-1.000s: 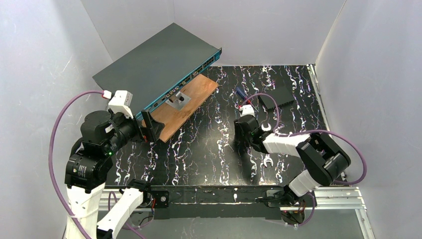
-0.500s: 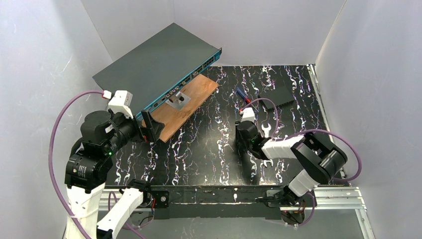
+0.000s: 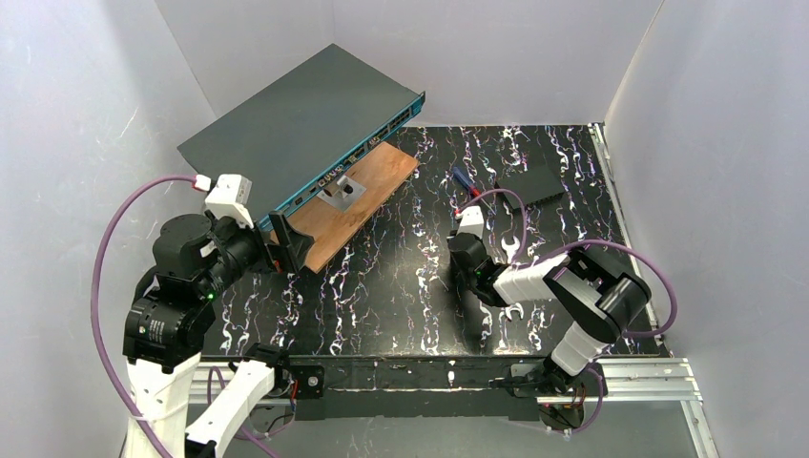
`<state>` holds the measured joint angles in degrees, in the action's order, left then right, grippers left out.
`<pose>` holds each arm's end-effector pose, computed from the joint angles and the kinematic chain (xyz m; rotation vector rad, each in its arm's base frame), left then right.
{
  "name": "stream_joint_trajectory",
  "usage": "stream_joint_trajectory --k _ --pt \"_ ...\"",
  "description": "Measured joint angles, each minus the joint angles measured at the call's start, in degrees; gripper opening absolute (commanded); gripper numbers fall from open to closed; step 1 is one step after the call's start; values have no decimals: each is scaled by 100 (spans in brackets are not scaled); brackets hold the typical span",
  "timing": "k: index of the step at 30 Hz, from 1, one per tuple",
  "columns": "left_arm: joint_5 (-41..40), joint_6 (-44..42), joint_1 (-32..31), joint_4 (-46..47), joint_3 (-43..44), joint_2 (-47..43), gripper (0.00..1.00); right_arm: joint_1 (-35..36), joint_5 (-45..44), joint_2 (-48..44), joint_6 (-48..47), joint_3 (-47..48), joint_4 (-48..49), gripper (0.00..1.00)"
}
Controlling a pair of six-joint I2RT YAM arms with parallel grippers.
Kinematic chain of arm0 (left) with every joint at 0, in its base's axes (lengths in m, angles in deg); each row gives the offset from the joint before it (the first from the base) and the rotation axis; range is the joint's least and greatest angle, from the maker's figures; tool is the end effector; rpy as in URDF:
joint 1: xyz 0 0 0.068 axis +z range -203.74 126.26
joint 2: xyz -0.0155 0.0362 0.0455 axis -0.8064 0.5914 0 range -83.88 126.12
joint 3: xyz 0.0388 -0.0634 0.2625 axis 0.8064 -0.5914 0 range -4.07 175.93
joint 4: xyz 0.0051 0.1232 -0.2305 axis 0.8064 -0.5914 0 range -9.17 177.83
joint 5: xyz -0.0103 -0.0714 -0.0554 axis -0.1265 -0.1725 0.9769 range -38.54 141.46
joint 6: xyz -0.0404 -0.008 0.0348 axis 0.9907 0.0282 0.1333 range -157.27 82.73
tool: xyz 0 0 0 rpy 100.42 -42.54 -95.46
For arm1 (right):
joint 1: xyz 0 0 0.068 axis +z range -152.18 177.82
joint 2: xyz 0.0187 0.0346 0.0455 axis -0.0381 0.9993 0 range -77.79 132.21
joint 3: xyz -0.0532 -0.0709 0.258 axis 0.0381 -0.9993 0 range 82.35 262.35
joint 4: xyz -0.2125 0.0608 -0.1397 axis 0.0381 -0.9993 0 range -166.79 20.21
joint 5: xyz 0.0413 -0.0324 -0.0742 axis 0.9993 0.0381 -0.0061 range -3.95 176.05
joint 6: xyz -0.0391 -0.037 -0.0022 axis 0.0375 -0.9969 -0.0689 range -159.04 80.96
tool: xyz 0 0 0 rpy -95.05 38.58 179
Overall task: Insert the plug into the switch port
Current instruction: Pick up the connector from the center of the board.
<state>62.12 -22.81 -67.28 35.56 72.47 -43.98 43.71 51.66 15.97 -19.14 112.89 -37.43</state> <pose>0.0794 -0.0259 0.4478 0.1169 1.8661 -0.5109 0.2163 0.1942 0.1323 -0.1064 2.0064 0.0955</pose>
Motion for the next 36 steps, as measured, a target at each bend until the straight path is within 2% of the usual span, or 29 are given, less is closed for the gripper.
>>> stream_joint_trajectory --k 7,12,18,30,33,36 --pt "-203 31 -11 -11 2 -13 98 0 -39 22 74 7 31 1" --pt "-605 103 -9 -122 52 -28 98 0 4 -70 74 7 -116 1" --pt "-1390 227 -11 -501 654 186 98 0 302 -730 -179 28 -1049 1" --pt "-2549 614 24 -997 1991 1786 98 4 1585 -2516 -977 1375 -2680 1" --pt "-2647 680 267 -984 2090 2035 98 4 1996 -2743 -1121 1722 -3023 1" --pt "-2267 767 1257 -920 2076 2138 98 4 2415 -2830 -1274 2118 -3438 1"
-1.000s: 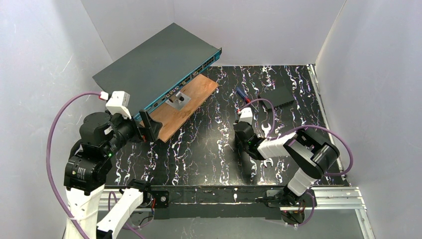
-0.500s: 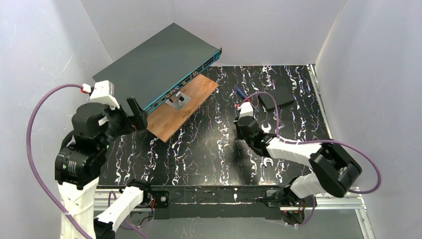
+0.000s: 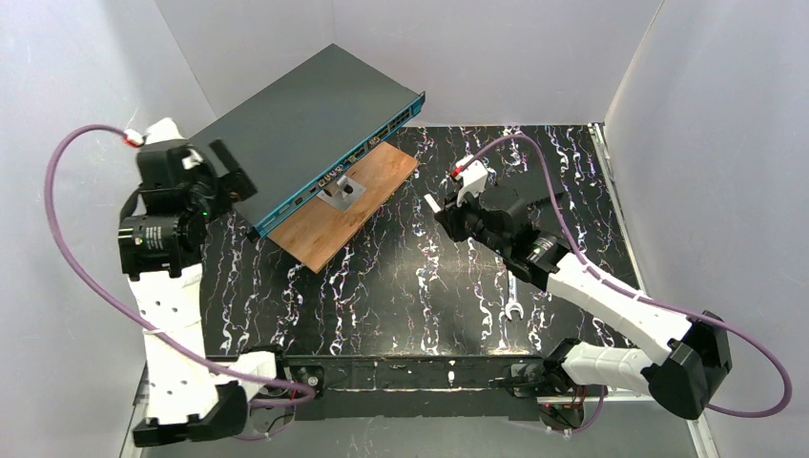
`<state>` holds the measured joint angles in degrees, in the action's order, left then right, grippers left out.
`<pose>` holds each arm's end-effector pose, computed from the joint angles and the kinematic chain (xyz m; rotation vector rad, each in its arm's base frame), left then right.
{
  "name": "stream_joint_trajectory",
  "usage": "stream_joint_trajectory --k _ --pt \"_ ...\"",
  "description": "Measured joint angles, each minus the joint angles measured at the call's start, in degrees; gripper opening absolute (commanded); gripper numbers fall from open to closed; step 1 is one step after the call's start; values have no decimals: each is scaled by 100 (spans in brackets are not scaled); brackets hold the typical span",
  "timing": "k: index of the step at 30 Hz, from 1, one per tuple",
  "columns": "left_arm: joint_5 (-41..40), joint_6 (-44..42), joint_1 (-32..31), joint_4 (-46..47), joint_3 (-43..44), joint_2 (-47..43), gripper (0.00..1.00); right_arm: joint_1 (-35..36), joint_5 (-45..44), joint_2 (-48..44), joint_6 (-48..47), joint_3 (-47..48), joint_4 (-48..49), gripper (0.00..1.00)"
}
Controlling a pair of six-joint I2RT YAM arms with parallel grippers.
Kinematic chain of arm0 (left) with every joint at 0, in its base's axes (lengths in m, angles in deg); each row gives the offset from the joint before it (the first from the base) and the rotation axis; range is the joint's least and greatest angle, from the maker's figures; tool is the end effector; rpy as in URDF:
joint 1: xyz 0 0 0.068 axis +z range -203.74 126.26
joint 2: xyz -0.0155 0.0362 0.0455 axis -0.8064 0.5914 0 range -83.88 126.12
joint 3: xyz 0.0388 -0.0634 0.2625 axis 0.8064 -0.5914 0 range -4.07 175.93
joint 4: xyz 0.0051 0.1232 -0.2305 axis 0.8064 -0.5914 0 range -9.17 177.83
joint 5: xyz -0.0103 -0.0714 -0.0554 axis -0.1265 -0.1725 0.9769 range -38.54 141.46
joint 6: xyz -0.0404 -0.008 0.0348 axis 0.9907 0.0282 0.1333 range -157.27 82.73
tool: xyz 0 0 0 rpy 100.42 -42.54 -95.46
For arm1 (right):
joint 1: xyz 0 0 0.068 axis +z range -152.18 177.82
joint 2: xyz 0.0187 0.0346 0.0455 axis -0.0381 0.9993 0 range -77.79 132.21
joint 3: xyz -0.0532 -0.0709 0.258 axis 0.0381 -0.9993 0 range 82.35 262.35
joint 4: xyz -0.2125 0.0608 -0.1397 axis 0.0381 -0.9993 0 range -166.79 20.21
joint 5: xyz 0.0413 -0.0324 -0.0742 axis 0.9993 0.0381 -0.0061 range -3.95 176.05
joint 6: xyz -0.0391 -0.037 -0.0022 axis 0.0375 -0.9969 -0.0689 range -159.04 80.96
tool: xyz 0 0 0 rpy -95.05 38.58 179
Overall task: Insert the plug into the switch port
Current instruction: Pick up the connector from the center of the board, then insert the connector into the switch port.
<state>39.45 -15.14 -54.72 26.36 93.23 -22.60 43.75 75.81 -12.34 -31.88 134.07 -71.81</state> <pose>0.1544 0.0047 0.4908 -0.4978 1.9422 -0.0467 0.1906 0.1877 0.3242 -0.4996 1.8007 0.4812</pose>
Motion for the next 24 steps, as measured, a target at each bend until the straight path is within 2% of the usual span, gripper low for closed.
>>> stream_joint_trajectory --k 5,12,18,21,24 --pt "697 247 1670 293 -343 11 98 2 538 -140 -188 391 -442 1" --pt "2017 883 3244 901 -1401 0 98 11 1093 -155 -393 664 -730 1" --pt "3327 1578 4039 1788 -2393 -7 99 11 1464 -153 -492 684 -861 1" --pt "4065 2052 4395 2581 -3023 -61 99 11 1644 -109 -533 811 -883 1" --pt "4760 2682 4660 3578 -3742 -111 95 26 1799 -2 -566 1038 -914 1"
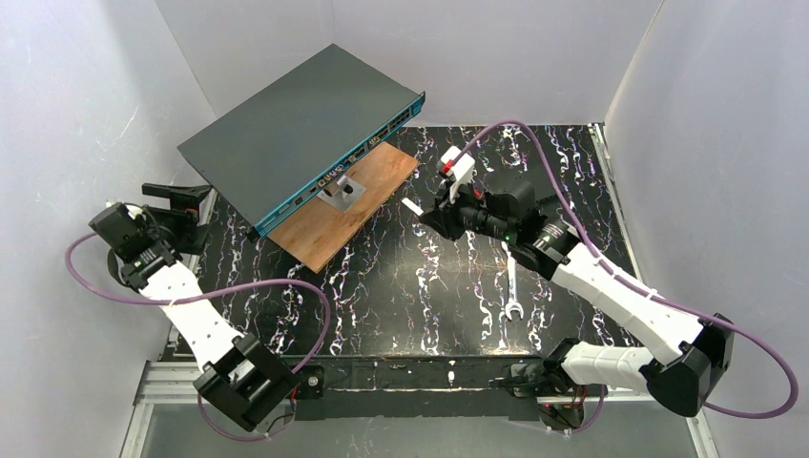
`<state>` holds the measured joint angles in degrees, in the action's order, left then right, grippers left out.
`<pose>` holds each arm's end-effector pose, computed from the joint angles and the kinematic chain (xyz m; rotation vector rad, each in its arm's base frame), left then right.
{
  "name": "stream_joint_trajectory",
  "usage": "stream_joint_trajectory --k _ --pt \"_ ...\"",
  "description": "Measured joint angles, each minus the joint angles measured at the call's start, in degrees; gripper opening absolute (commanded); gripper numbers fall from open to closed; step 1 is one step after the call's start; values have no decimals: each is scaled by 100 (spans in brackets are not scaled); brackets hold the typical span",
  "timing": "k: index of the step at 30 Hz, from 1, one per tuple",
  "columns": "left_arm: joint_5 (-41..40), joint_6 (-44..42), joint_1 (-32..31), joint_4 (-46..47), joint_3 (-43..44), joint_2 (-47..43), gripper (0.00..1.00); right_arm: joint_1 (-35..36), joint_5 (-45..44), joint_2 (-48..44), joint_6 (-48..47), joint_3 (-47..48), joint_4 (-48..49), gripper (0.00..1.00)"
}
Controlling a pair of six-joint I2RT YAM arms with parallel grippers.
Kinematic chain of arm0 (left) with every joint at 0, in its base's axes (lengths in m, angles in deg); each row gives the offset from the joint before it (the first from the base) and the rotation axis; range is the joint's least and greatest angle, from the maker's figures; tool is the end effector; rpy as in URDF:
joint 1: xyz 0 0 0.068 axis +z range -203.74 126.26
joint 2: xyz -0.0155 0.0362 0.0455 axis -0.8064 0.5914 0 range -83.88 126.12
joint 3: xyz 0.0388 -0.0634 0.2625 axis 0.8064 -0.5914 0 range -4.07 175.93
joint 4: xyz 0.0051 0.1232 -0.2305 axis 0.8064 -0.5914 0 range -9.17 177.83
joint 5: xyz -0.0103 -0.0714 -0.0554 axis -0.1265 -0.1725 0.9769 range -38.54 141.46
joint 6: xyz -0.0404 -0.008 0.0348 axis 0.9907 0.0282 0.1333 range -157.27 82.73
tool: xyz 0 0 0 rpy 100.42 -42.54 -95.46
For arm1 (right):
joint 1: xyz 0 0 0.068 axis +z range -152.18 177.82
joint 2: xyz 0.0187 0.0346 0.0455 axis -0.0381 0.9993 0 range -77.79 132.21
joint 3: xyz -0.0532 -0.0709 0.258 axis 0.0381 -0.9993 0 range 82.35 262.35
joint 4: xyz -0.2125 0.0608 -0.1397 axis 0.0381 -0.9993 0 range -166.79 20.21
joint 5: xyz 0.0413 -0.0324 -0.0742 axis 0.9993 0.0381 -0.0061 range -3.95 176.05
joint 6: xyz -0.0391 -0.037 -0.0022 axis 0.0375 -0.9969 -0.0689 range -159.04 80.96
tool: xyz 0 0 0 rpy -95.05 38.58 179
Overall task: Insert the plug into the switch port
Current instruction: Insert the connector into the switch port.
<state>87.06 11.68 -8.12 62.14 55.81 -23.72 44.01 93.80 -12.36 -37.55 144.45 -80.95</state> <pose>0.1733 0.1473 0.3562 -1.1703 1.6145 -0.6628 0.1793 0.1938 0.3720 -0.8050 1.6989 0.7039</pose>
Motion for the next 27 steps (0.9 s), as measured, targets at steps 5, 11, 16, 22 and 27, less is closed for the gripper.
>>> stream_joint_trajectory --k 5,11,16,22,27 --pt "796 955 179 1349 -782 79 94 92 151 275 -17 450 -105 1" --pt "1257 1414 227 1956 -992 251 94 409 116 822 -31 1237 -361 1" --pt "1335 1556 221 2015 -992 299 95 787 -129 1276 -42 1821 -490 1" --pt "1069 1303 199 1178 -645 297 98 1008 -330 1438 -127 1838 -645 1" --pt "527 887 140 219 13 203 98 1008 -498 1440 -199 1836 -715 1"
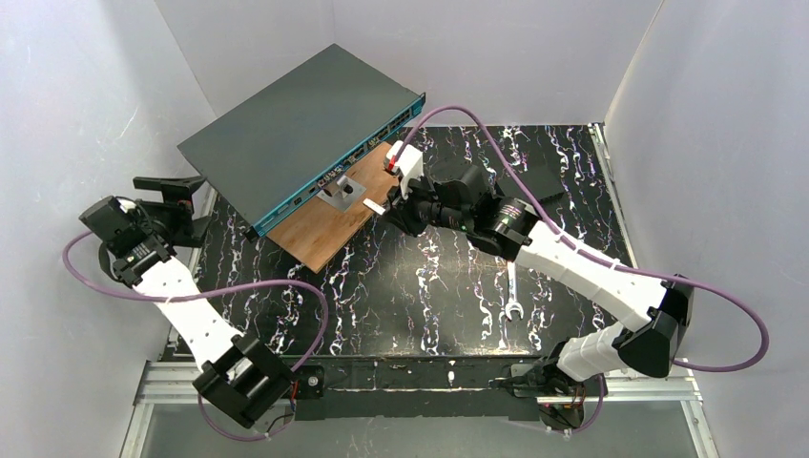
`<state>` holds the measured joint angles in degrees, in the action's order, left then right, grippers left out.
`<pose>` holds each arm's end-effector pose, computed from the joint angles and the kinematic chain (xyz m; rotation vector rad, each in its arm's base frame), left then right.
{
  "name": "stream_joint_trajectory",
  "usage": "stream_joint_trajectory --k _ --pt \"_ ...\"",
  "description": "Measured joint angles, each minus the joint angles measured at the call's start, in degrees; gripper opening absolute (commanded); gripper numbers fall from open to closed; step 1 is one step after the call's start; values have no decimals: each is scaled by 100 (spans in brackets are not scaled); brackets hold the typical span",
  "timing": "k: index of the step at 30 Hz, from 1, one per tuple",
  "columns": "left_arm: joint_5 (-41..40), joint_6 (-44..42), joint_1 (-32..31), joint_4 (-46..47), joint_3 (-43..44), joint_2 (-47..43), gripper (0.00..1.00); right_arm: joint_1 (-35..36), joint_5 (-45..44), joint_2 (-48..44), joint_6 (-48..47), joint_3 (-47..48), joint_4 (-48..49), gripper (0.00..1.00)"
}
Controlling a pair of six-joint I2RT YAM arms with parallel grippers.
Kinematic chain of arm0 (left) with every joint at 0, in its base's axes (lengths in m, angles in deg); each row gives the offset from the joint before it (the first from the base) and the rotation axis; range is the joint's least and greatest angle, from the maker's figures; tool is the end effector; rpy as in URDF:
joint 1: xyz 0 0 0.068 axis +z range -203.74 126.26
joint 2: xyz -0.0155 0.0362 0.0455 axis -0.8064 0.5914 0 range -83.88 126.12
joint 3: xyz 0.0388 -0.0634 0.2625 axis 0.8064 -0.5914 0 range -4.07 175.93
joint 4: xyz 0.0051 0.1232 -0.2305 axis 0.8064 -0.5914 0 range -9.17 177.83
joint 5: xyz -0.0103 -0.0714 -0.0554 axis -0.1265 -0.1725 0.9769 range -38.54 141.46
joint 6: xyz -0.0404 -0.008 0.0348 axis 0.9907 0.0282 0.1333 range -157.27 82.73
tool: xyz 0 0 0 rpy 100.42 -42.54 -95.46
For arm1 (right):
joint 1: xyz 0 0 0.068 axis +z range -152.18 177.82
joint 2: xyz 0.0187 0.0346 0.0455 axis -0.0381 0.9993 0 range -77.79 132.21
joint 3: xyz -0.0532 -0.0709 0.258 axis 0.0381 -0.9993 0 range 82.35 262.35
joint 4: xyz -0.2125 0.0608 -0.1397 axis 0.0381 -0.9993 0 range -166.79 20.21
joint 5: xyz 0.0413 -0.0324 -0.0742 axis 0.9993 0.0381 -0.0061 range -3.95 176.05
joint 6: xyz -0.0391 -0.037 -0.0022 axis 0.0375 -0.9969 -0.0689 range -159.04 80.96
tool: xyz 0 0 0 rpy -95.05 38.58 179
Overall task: Insert the plug into the switch port
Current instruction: Insert the connector into the switch port.
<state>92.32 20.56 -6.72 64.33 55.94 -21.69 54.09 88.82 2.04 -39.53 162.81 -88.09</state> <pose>0.1772 0.1559 0.3539 -1.2640 1.5472 -0.8364 0.1774 0.2687 0.4028 -0.9530 1.6918 0.7053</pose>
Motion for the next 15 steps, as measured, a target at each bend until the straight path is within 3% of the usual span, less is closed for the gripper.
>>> stream_joint_trajectory --k 8,15 --pt "4 -111 -109 -306 605 -337 98 0 -138 -55 7 0 -7 1" --pt "393 358 -118 437 -164 -173 98 20 -157 -59 9 50 -98 1"
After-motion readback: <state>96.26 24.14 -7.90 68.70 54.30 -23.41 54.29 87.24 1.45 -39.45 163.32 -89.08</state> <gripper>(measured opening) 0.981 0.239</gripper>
